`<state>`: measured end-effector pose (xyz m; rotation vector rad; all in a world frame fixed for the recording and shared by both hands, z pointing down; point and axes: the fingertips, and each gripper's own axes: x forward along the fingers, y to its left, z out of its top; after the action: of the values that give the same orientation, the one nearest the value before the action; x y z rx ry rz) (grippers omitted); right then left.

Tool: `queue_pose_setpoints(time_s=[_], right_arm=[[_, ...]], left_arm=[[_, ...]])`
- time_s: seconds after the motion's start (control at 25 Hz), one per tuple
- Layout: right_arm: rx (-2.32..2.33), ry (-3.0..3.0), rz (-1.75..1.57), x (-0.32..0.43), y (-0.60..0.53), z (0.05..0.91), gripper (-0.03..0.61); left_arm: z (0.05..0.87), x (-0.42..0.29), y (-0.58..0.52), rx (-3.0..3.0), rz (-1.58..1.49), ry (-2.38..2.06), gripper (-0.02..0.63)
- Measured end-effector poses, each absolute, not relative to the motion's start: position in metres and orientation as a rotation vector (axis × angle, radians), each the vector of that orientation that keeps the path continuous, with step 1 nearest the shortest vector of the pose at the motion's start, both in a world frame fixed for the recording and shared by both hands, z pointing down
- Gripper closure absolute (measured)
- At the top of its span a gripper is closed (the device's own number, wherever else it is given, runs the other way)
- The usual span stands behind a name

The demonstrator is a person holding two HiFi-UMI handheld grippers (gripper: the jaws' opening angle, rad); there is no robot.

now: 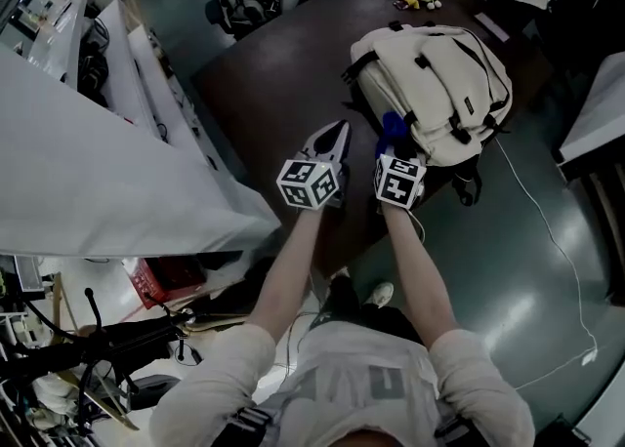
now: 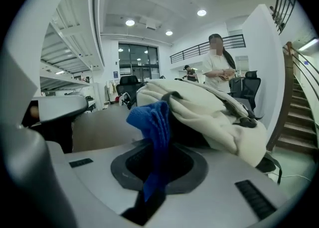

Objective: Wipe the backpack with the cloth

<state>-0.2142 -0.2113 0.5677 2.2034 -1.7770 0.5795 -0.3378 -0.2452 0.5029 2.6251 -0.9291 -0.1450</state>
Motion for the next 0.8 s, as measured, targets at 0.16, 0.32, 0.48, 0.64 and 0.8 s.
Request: queue_pose_setpoints(time_s=[0.16,0.32,0.48,0.64,0.8], right_arm=[[2.165,-1.775,0.564,-0.207,-0.188,0.577,0.537],[2.165,-1.794,0.607,-0.198,-0.174,0.584,0.537],[2.138,-1.828,0.607,-0.19,-0.165,0.585,0.536],[2.135,-1.836,0.6,-0.182,-0.153,0.586,0.535],[2.145,-1.832,0.602,-0.171,-0.141,0.588,0.535]], left_arm=[[0.501,-0.331,-0.228,2.627,-0.146,-0.938,0.612],[0.5,-0.326,-0.218,2.627,-0.153,-0.956,0.612],[0.503,-0.318,-0.204,2.623,-0.148,-0.963,0.612],[0.504,-0.307,-0.191,2.622,-0.149,-0.961,0.612],[0.502,-0.299,-0.181,2.625,-0.162,-0.965,0.612]])
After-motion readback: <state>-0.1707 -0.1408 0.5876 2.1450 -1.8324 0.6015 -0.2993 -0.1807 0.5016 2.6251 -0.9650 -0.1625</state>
